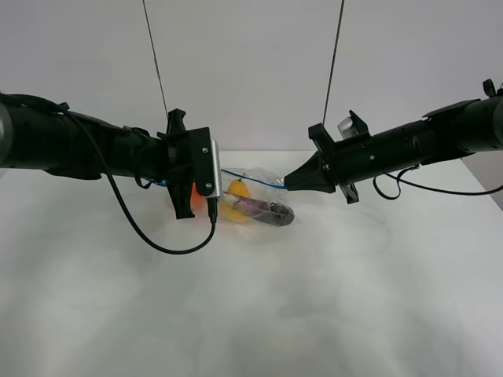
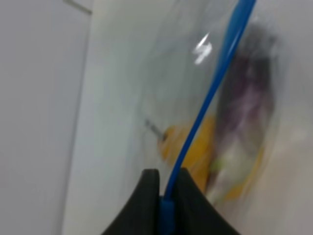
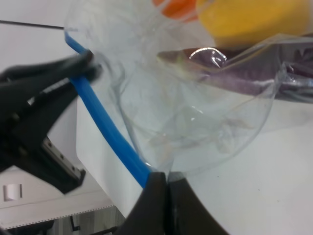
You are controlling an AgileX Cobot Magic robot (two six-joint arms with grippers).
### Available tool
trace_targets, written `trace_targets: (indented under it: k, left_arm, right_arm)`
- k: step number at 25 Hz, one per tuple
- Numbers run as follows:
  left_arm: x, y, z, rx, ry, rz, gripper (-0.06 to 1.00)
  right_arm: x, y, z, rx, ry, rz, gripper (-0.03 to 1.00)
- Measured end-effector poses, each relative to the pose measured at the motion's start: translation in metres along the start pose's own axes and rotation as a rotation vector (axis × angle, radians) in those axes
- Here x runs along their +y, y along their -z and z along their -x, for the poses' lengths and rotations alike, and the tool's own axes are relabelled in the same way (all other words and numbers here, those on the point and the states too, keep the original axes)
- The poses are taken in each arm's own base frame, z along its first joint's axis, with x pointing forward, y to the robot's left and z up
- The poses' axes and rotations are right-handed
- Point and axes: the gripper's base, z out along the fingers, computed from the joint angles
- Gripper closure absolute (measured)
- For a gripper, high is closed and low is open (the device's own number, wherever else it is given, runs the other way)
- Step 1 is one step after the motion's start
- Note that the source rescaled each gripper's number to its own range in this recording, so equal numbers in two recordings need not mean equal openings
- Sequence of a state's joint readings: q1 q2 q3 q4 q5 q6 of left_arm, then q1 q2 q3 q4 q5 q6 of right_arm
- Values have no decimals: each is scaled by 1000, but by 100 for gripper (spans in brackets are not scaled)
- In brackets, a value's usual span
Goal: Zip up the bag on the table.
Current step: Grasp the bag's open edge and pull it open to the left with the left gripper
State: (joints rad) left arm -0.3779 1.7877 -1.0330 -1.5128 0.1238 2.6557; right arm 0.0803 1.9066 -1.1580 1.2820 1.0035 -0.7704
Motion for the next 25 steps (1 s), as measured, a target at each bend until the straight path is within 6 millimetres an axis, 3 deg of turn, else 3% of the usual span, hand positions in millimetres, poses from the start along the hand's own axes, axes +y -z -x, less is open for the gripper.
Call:
trace_targets:
  k: [18, 25]
  left_arm:
    - [31, 20, -63, 129, 1, 89, 94]
    - [36, 24, -78, 160, 8, 103, 94]
  right_arm:
    - [0, 0, 0, -2, 0, 2, 97]
    - [0, 0, 0, -2, 0, 2, 97]
